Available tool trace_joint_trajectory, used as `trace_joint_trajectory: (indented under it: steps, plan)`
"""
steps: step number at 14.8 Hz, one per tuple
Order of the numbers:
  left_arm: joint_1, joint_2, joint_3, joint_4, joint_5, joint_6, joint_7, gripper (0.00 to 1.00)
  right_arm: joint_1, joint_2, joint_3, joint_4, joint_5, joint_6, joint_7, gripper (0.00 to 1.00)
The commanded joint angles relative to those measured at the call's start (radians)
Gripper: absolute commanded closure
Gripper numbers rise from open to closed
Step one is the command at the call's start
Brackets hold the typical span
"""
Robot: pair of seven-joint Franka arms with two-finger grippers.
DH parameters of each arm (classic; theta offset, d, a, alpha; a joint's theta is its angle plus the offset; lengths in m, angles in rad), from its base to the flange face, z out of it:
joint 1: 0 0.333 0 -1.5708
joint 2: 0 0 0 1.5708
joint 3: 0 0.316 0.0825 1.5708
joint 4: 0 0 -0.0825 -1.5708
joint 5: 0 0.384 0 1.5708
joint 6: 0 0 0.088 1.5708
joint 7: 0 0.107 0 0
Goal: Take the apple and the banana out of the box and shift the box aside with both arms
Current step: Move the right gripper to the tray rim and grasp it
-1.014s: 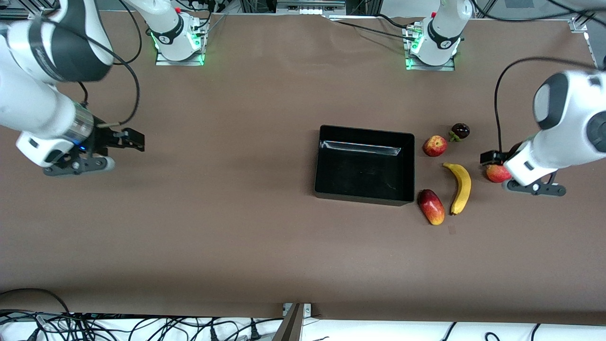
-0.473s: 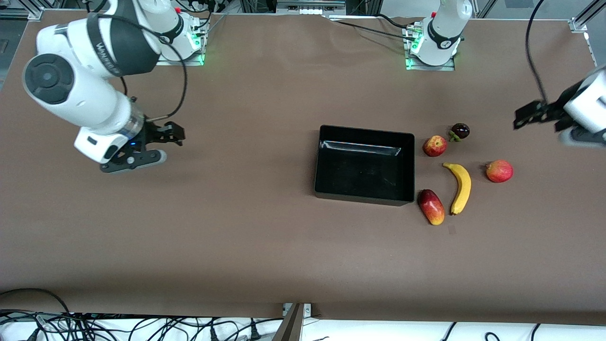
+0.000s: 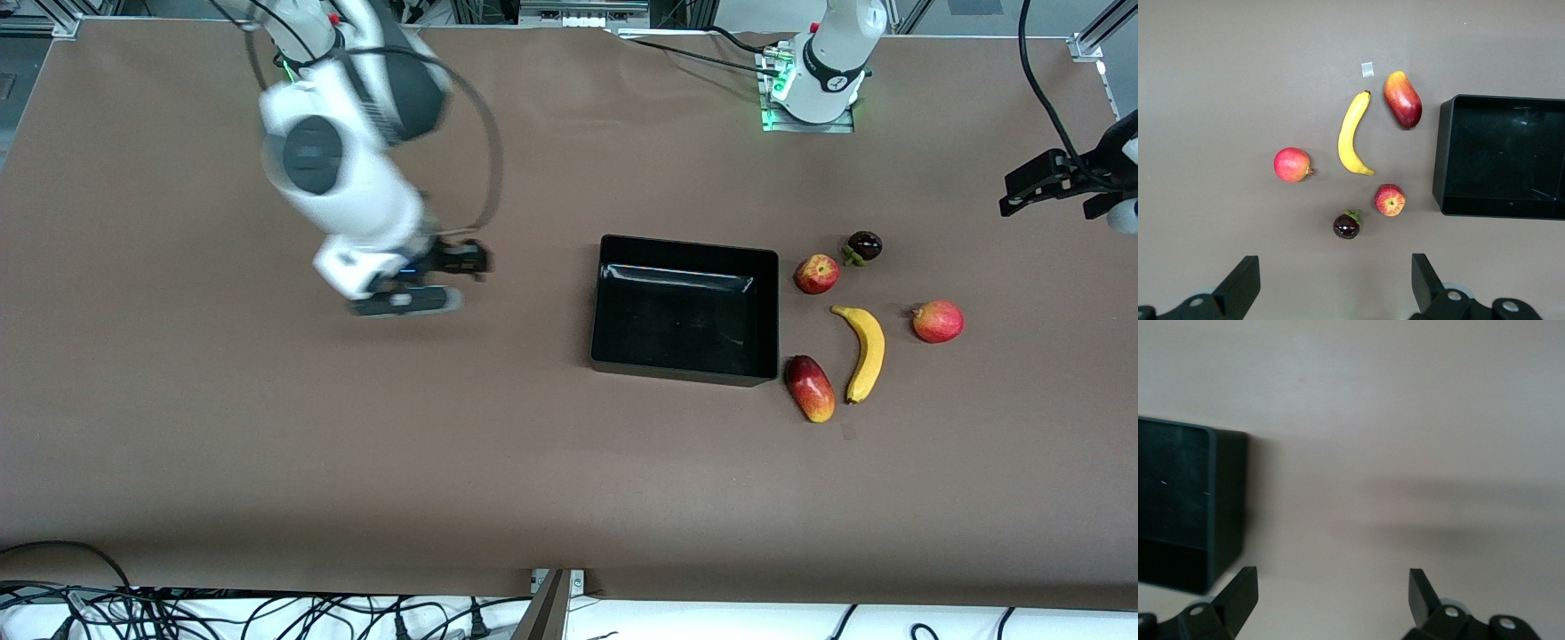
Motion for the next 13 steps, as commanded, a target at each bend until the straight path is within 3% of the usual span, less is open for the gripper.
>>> trace_joint_trajectory:
  steps: [1,4,10,13]
  plan:
    - [-0.022,-0.019,0.012,-0.004,-0.019,-0.011,-0.035,0.00,0.095,0.133,-0.008,0.116,0.006,0.047,0.167,0.00]
    - [-0.066,-0.023,0.033,-0.015,-0.012,-0.010,-0.044,0.00,0.178,0.233,-0.010,0.182,0.004,0.091,0.294,0.00]
    - [-0.089,-0.021,0.056,-0.031,-0.009,-0.008,-0.046,0.00,0.274,0.356,-0.010,0.190,0.004,0.235,0.463,0.02]
    - [-0.089,-0.021,0.056,-0.031,-0.009,-0.008,-0.046,0.00,0.303,0.399,-0.010,0.192,-0.001,0.298,0.511,0.11]
